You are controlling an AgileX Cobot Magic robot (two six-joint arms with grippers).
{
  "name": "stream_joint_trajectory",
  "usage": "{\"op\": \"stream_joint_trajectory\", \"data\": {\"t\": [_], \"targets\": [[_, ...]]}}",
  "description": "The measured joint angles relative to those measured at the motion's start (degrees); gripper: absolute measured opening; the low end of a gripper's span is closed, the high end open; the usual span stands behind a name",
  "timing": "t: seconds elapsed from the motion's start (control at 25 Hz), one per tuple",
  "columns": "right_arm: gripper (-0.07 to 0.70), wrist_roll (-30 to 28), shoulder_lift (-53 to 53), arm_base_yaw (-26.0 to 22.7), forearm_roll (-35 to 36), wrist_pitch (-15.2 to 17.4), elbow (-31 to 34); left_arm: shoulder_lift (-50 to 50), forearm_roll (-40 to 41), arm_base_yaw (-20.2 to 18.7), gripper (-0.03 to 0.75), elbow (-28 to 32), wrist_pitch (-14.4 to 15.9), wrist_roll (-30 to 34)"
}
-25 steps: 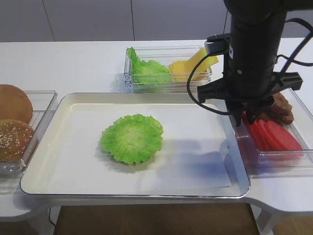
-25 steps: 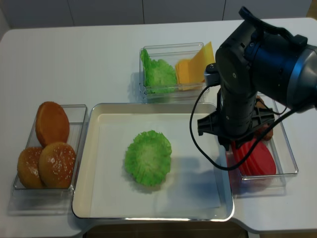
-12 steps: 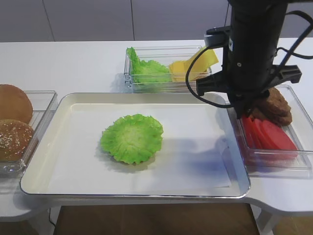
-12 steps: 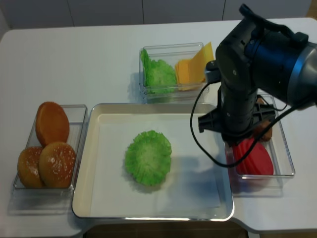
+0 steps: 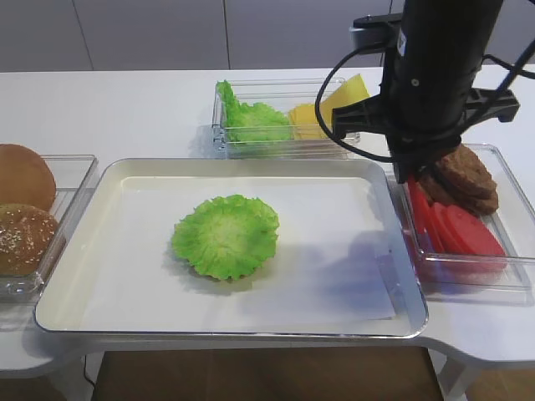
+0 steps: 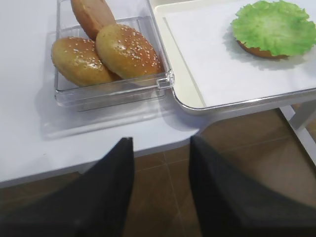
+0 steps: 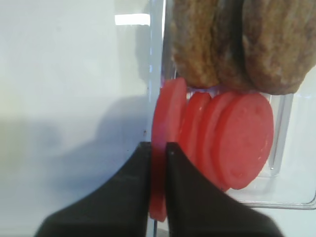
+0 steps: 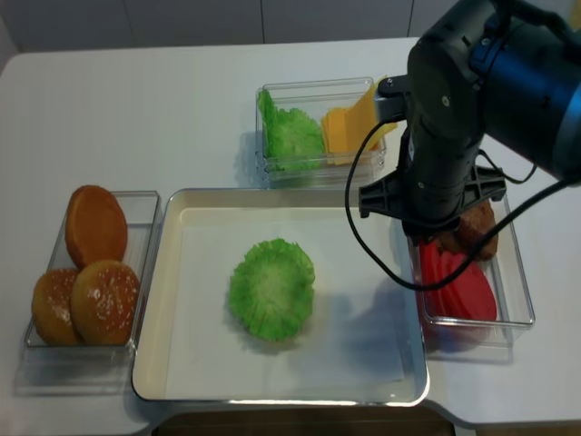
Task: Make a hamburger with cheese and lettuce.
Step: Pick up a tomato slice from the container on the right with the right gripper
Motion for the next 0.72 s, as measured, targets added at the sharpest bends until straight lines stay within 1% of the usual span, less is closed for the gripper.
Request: {"op": "stream_joint_trajectory", "data": {"t": [0.4, 0.56, 0.72], "targets": [[0.063, -1.84, -3.92, 0.00, 1.90, 0.05, 0.00, 0.00, 0.00, 0.00, 0.283, 0.00, 0.00, 0.00], [0.063, -3.17, -4.14, 0.00, 3.28, 0.33, -1.13, 0.00, 0.00, 0.00, 0.283, 0.00, 0.00, 0.00], [0.063, -3.43, -4.14, 1.90, 3.90, 0.55, -3.24, 0.00, 0.00, 0.00, 0.283, 0.00, 0.00, 0.00]]}}
